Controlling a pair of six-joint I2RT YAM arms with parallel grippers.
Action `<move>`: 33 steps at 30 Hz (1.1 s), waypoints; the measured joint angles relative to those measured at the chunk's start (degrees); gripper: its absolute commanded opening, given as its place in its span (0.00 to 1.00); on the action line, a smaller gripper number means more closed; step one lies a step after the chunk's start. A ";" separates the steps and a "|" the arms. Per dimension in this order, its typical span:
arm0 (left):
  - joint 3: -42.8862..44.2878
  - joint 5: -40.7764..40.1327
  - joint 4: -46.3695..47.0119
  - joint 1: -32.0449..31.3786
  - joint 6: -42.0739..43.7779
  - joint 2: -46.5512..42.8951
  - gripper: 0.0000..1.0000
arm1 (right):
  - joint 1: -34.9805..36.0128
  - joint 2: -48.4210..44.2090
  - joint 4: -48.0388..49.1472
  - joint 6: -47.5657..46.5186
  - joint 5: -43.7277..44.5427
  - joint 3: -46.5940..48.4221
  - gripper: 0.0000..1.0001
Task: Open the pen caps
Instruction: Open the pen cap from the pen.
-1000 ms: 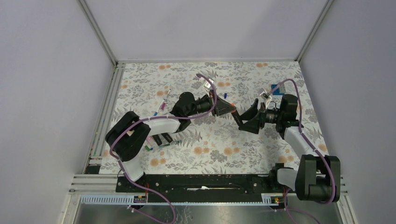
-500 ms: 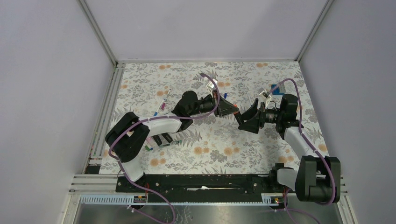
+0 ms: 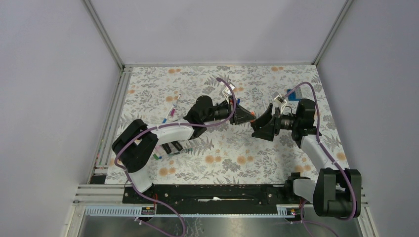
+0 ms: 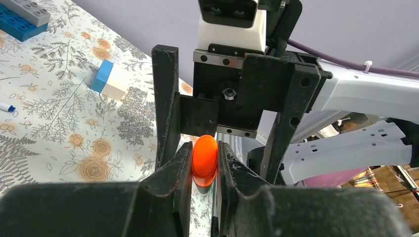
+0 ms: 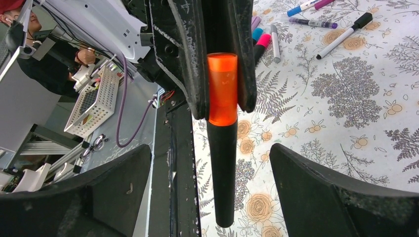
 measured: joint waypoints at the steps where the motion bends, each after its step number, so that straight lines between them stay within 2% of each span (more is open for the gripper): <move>1: 0.02 0.00 0.00 0.00 0.00 0.00 0.00 | 0.00 -0.24 0.00 0.15 0.00 0.00 0.95; 9: 0.02 0.07 1.11 0.00 -0.72 0.00 0.00 | 0.04 -1.60 0.83 0.66 0.02 0.00 0.90; 12: 0.02 0.28 2.60 0.00 -1.38 0.00 0.00 | 0.04 -1.55 0.87 1.18 0.17 0.00 0.83; 15: 0.02 0.76 4.24 0.00 -2.34 0.00 0.00 | 0.04 -1.14 2.03 2.40 0.37 0.00 0.71; 20: -0.07 1.70 5.68 0.00 -2.75 0.00 0.00 | 0.04 -0.61 3.91 4.85 0.57 0.24 0.40; 21: -0.17 1.79 5.75 0.00 -2.75 0.00 0.00 | 0.04 -0.61 4.37 5.49 0.90 0.33 0.30; 22: -0.31 1.97 5.75 0.00 -2.75 0.00 0.00 | 0.04 -0.61 4.98 6.25 1.20 0.35 0.14; 23: -0.37 1.75 5.68 0.00 -2.38 0.00 0.00 | 0.07 -0.61 5.42 6.67 1.05 0.35 0.03; 24: -0.42 1.55 5.35 0.15 -2.40 0.00 0.00 | 0.11 -0.59 5.88 7.37 0.48 0.37 0.00; 33: 0.33 3.19 4.87 2.58 -3.37 0.02 0.00 | 0.63 0.44 6.45 5.90 1.27 1.07 0.00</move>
